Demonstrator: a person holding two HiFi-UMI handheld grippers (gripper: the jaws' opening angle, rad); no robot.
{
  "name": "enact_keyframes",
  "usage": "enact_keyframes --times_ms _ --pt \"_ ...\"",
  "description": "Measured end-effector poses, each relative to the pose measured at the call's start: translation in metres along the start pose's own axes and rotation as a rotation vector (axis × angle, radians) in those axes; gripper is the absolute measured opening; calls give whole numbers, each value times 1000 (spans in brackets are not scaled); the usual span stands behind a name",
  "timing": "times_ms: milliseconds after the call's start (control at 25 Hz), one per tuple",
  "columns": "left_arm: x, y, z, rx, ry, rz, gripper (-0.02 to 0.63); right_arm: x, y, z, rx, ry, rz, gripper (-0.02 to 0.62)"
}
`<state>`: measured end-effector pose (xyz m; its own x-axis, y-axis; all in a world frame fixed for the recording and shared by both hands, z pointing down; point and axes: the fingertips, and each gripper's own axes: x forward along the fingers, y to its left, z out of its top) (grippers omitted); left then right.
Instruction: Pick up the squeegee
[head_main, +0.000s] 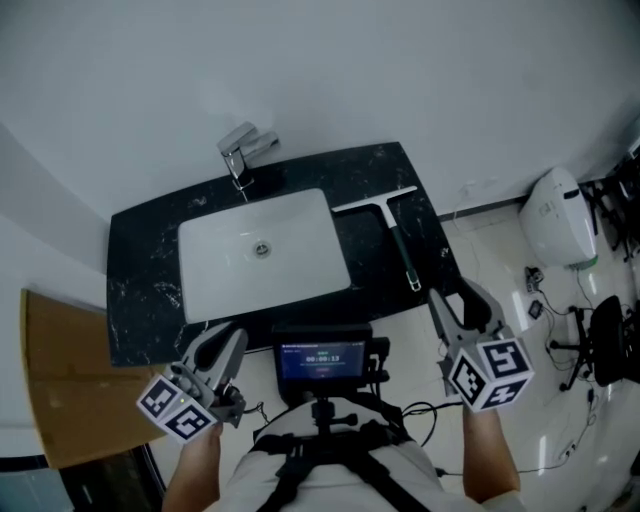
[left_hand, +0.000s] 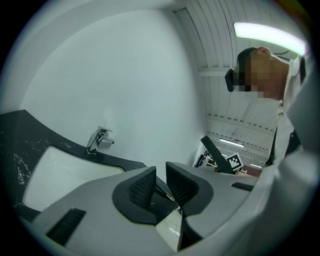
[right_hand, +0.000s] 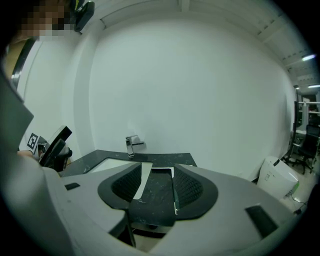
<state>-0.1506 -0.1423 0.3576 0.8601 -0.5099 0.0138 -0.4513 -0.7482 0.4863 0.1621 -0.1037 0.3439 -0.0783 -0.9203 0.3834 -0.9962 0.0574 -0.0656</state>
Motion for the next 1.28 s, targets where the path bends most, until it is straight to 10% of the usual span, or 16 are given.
enact_keyframes --times_ms 1280 --pt "12 9 -8 -39 52 -88 57 12 20 -15 14 16 -15 202"
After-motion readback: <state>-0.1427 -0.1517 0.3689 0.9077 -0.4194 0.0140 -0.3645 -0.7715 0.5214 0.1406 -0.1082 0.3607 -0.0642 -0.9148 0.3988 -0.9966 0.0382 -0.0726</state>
